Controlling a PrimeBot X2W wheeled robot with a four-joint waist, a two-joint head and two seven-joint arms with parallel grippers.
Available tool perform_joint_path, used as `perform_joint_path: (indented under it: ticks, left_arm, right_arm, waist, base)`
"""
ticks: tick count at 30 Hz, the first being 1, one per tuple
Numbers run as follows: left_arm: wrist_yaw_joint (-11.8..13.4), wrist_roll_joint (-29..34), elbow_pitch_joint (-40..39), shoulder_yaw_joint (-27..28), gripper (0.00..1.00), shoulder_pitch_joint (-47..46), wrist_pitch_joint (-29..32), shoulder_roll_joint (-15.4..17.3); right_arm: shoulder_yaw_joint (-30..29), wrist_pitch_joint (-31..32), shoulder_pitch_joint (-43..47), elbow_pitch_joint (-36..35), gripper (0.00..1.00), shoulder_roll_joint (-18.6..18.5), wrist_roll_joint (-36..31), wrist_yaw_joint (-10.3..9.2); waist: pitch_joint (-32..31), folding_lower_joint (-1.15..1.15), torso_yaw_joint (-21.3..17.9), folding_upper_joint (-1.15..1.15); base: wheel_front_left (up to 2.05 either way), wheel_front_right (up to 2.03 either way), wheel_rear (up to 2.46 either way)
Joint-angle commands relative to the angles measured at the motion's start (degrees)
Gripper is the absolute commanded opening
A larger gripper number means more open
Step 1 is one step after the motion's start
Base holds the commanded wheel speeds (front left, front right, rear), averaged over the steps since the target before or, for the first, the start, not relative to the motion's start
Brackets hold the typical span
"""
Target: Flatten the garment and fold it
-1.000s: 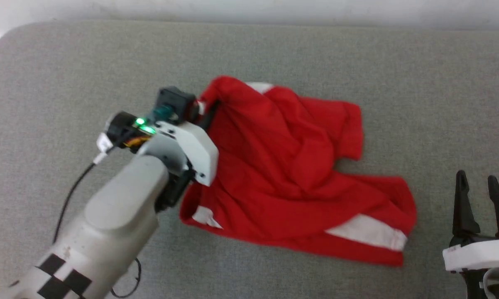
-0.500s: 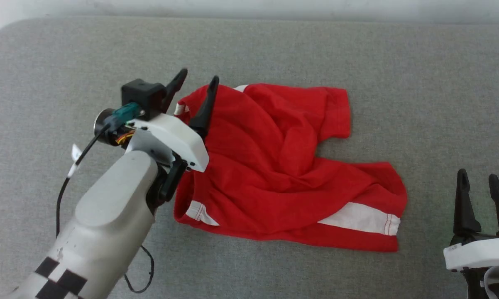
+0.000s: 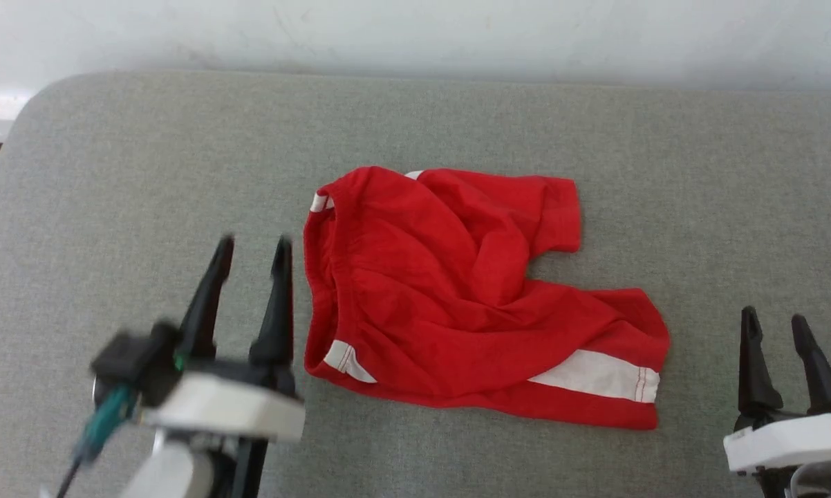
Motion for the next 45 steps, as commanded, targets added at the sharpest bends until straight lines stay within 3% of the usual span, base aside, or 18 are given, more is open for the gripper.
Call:
perform_joint_path:
  ticks: [1, 7, 13, 21, 35, 36, 37, 38, 45]
  left_arm:
    - [-1.0, 1.5, -2.2, 2.1, 1.0, 4.1, -0.3, -1.2]
    - [-5.1, 4.8, -3.7, 5.7, 1.0, 13.3, -0.3, -4.8]
    - [-8.2, 6.1, -0.5, 3.1, 1.0, 11.7, 1.4, -3.8]
    - [-13.4, 5.7, 4.8, -2.8, 1.0, 6.3, 12.6, -0.9]
    - [-14.8, 6.4, 12.4, -4.8, 1.0, 1.2, 20.0, 1.7]
    - [-14.9, 6.3, 12.5, -4.9, 0.8, 1.1, 20.0, 1.7]
    - [-14.9, 6.3, 12.6, -4.8, 0.25, 0.9, 19.8, 1.6]
    - [-14.9, 6.3, 12.6, -4.8, 0.0, 0.8, 19.5, 1.5]
    - [-14.2, 5.5, 11.5, -3.8, 0.0, 1.1, 17.4, 1.1]
  right_arm:
    - [0.1, -0.4, 0.8, 0.3, 1.0, 0.0, 0.5, -0.05]
    - [0.7, -0.5, 1.7, 0.8, 1.0, 0.0, 0.9, -0.05]
    - [1.4, -0.2, 1.2, 0.7, 1.0, 0.0, 0.6, -0.05]
    - [1.9, 0.1, 1.1, 0.7, 1.0, 0.0, 0.4, -0.05]
    - [1.7, 0.0, 0.9, 0.4, 1.0, 0.0, 0.5, -0.05]
    - [1.6, 0.0, 0.8, 0.4, 1.0, 0.0, 0.5, -0.05]
    - [1.6, 0.0, 0.8, 0.4, 1.0, 0.0, 0.5, -0.05]
    - [1.5, 0.0, 0.8, 0.4, 1.0, 0.0, 0.5, -0.05]
    - [1.7, 0.2, 0.6, 0.2, 1.0, 0.0, 0.3, -0.05]
  waist:
    - [-0.3, 0.01, 0.1, 0.0]
    - [-0.7, 0.01, 1.1, 0.0]
    - [-0.8, 0.01, 1.3, 0.0]
    - [-0.7, 0.01, 0.2, 0.0]
    - [0.6, 0.01, -2.4, 0.0]
    - [0.7, 0.01, -2.4, 0.0]
    - [0.7, 0.01, -2.5, 0.0]
    - [0.8, 0.01, -2.5, 0.0]
    - [0.7, 0.01, -1.9, 0.0]
  base:
    - [0.0, 0.0, 0.0]
    - [0.0, 0.0, 0.0]
    - [0.0, 0.0, 0.0]
    - [0.0, 0.0, 0.0]
    - [0.0, 0.0, 0.0]
    - [0.0, 0.0, 0.0]
    - [0.0, 0.0, 0.0]
    - [0.0, 0.0, 0.0]
    - [0.0, 0.0, 0.0]
